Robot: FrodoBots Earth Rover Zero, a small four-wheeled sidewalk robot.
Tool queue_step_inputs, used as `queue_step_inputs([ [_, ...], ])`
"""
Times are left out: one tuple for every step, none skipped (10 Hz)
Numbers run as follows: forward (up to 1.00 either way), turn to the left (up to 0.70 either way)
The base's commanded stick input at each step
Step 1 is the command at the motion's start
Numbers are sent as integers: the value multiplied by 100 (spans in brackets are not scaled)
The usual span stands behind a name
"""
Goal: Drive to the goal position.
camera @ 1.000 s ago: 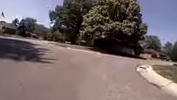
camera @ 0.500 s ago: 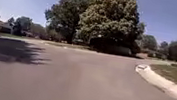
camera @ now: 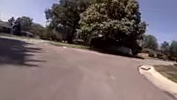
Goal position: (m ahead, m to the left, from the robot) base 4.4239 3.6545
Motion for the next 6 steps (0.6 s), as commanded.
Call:
queue_step_inputs([
  [70, 0],
  [70, 0],
  [70, 0],
  [70, 0],
  [70, 0],
  [70, 0],
])
